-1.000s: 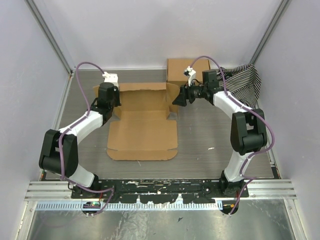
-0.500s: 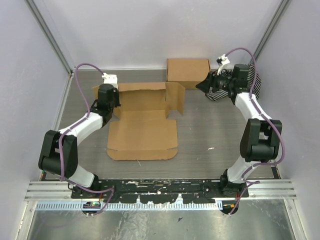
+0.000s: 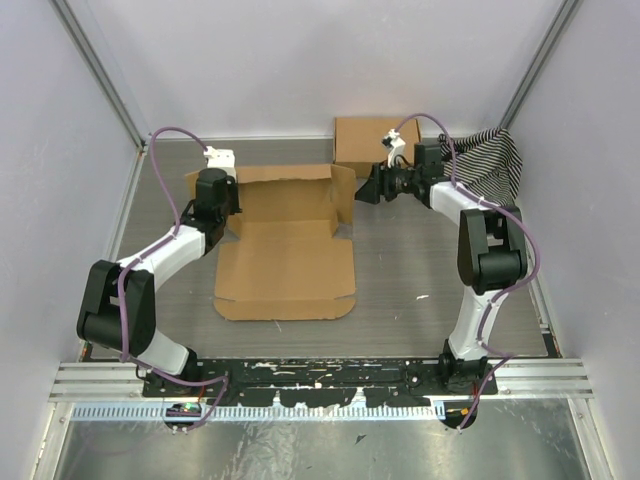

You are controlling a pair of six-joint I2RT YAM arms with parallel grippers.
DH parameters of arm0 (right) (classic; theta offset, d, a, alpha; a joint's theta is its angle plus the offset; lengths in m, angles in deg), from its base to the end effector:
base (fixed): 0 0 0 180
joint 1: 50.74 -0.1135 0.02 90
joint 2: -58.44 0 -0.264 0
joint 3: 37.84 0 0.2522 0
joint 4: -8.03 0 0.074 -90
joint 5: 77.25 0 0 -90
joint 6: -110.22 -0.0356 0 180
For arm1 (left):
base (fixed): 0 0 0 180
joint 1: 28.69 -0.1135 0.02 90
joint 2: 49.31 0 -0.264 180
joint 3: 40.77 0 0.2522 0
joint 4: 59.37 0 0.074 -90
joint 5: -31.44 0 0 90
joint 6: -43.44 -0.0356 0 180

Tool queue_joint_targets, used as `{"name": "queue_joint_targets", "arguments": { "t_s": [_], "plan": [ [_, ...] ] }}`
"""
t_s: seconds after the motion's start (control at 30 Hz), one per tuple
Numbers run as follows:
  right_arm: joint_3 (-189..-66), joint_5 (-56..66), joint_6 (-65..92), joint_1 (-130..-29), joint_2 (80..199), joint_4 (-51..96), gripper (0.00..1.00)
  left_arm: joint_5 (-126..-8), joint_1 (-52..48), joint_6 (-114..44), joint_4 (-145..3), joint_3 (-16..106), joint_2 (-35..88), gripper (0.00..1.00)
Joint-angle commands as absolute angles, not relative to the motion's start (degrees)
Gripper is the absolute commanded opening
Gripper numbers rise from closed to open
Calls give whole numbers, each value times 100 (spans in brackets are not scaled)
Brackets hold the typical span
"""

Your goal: Fold the paper box

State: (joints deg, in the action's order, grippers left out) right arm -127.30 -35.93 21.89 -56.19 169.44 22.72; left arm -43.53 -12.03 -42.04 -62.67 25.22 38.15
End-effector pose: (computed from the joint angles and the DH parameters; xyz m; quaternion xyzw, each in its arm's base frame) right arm 0.4234 0.0673 0.2097 -0.2365 0.7995 0.3810 0.3997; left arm 0.3297 -0.0890 0.2395 0.0182 0.8378 0.0101 0.5455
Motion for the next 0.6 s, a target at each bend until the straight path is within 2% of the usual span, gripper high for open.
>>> {"name": "queue_joint_targets", "arguments": {
  "t_s": [0.0,0.23,0.57],
  "plan": [
    [-12885,-3969,2362,-5737,16775,1942,63,-4342,-1203,-4276,-6496,2346,3831,0],
    [-12836,-4050,2734,-6049,16674,2325,63,-4264,-1203,-4333,-6428,2288,3839,0],
    [-12909,-3418,2781,-6470,16534,2281,64,-4336,-1198,-4406,-6385,2272,3802,0]
  ]
}}
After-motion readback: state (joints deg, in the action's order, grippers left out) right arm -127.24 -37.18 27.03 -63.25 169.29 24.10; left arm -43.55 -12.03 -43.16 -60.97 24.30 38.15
